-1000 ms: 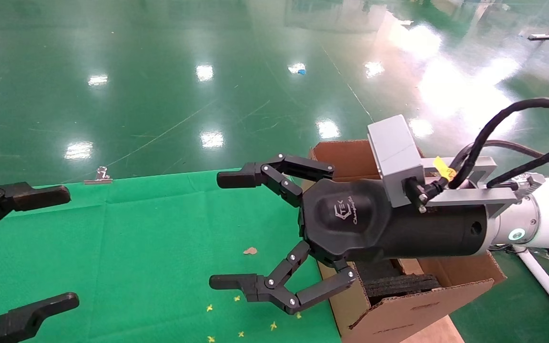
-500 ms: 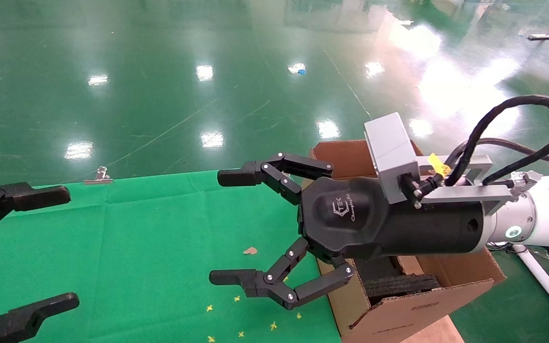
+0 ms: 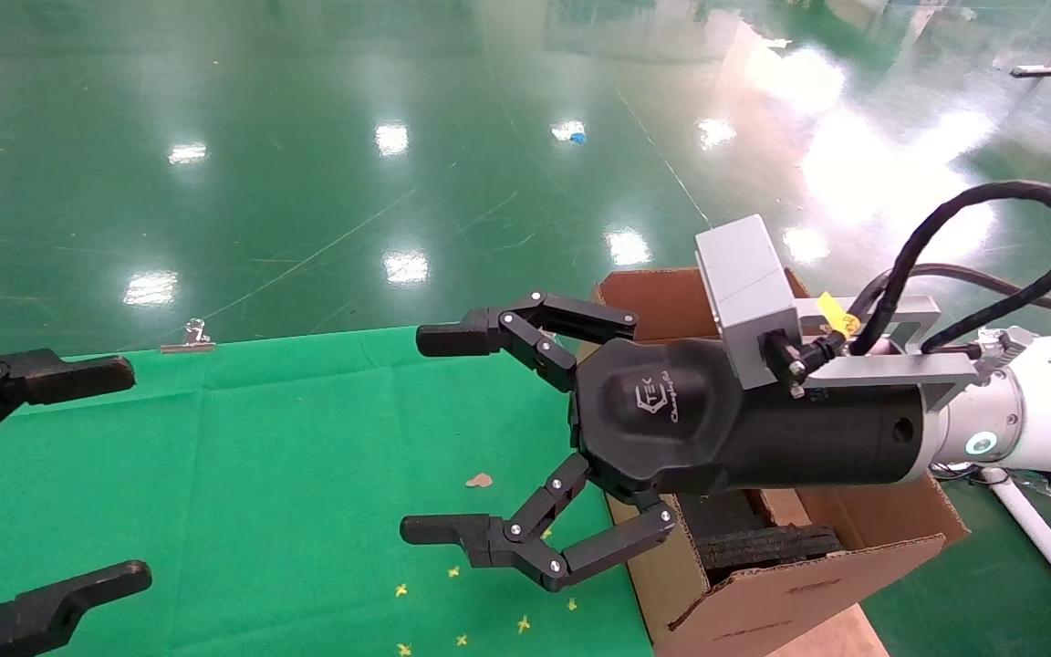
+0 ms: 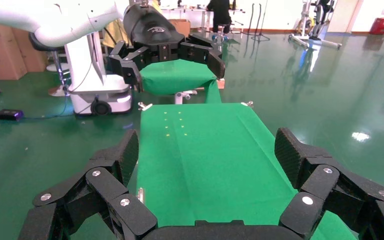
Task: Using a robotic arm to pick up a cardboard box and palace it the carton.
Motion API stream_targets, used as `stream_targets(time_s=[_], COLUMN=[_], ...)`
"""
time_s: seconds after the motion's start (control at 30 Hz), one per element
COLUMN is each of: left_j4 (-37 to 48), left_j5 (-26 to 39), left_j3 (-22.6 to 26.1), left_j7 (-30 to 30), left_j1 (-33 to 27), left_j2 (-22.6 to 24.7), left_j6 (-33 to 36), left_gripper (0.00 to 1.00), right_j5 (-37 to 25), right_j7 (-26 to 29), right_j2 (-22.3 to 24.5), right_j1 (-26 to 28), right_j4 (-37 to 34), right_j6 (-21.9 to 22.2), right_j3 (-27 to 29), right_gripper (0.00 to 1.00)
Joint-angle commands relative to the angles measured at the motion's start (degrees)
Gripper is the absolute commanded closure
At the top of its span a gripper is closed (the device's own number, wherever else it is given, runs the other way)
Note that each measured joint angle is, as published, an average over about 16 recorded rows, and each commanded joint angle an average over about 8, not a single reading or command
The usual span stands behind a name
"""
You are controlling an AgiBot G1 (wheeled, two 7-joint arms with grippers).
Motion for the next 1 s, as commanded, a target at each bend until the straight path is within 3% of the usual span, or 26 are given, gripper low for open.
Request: stream_targets(time_s=[0.03,1.0], left_j4=[0.00,0.00], left_j5=[0.00,0.01], left_j3=[0.00,0.00], left_j7=[0.00,0.00], left_j1=[0.00,0.00], left_j2=[0.00,0.00], left_j6=[0.00,0.00], left_gripper=[0.00,0.00], right_j5=[-0.01,-0.05], right_j7=[0.01,0.03], right_j2=[-0.01,-0.02], right_j1=[0.01,0.09], right_j4=[-0.01,-0.10], right_j6=[0.01,0.05], right_j3=[-0.02,-0.10], right_gripper=[0.00,0.00])
